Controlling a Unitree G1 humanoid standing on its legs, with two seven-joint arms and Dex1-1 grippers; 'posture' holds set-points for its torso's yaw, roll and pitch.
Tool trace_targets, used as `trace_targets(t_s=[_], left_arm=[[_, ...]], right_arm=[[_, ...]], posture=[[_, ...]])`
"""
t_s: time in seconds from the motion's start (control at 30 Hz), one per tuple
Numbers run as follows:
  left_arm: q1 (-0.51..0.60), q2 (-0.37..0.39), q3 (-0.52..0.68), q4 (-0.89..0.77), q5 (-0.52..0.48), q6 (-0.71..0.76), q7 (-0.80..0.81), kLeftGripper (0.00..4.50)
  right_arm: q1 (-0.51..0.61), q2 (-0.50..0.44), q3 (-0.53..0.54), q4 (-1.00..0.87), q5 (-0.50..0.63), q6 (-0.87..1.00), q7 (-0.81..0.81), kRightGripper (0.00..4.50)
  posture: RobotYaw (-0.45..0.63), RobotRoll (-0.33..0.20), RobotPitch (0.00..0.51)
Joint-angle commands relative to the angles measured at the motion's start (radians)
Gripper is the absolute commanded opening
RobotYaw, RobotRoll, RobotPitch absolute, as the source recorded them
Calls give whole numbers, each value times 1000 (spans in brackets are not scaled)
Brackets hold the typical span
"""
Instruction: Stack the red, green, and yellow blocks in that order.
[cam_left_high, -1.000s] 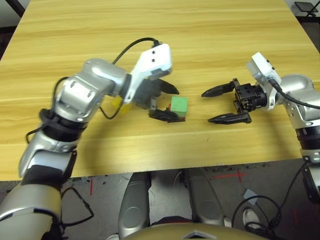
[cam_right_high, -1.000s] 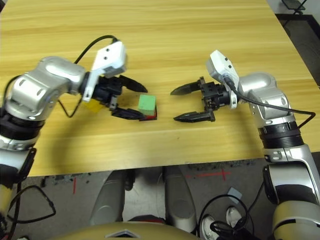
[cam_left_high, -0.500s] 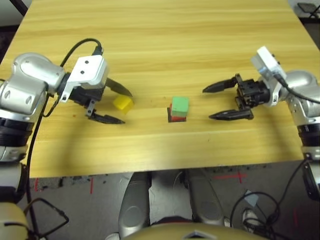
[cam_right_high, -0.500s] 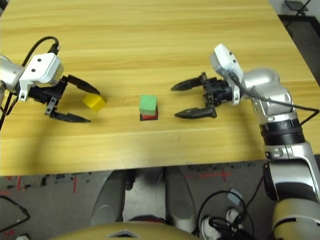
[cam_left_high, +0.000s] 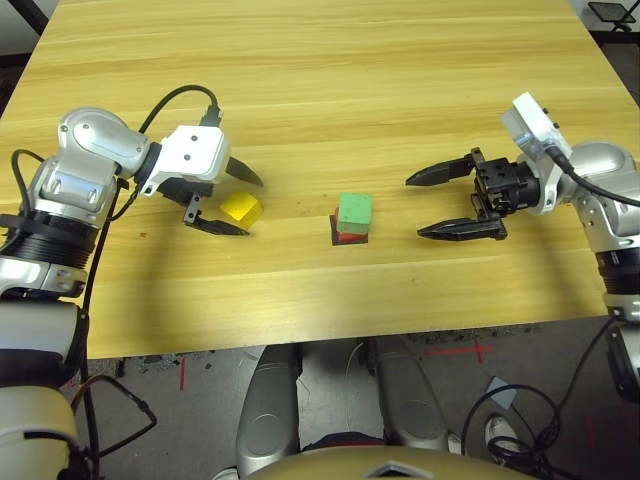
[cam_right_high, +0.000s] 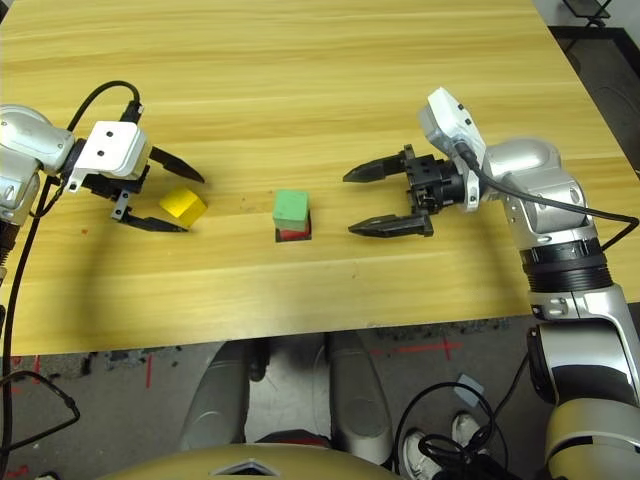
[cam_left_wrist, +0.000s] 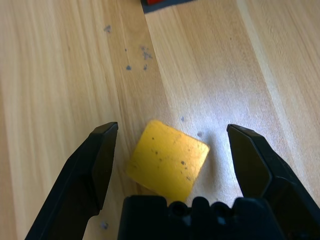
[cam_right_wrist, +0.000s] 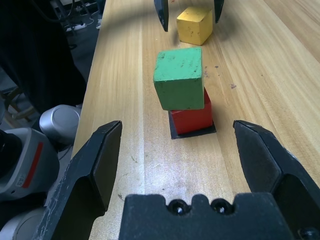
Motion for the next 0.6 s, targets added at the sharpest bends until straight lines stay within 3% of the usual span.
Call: trace_targets(t_s=[0.03, 0.17, 0.23, 0.33, 0.43, 0.6], left_arm=[[-9, 6, -23, 33, 23, -31, -10, 4446], [-12, 1, -28, 67, 38, -57, -10, 4282], [-8, -1, -21, 78, 42, -64, -10, 3883], [0, 13, -23, 52, 30, -52, -10, 2909], [3, 13, -4, -20, 16, 49, -9, 2035], [-22, 21, 32, -215, -15, 381, -2, 2050]], right_arm=[[17, -11, -18, -34, 17, 15, -2, 4500], [13, -7, -17, -33, 15, 18, -3, 4500], [9, -6, -17, -32, 15, 20, -4, 4500], [7, -7, -16, -28, 14, 18, -1, 4500], [6, -8, -16, -23, 12, 16, 0, 4500], [5, -7, -15, -16, 9, 14, 0, 4500]], posture=[[52, -35, 288], [53, -38, 286], [54, -39, 286], [57, -40, 284], [60, -39, 284], [73, -36, 282]])
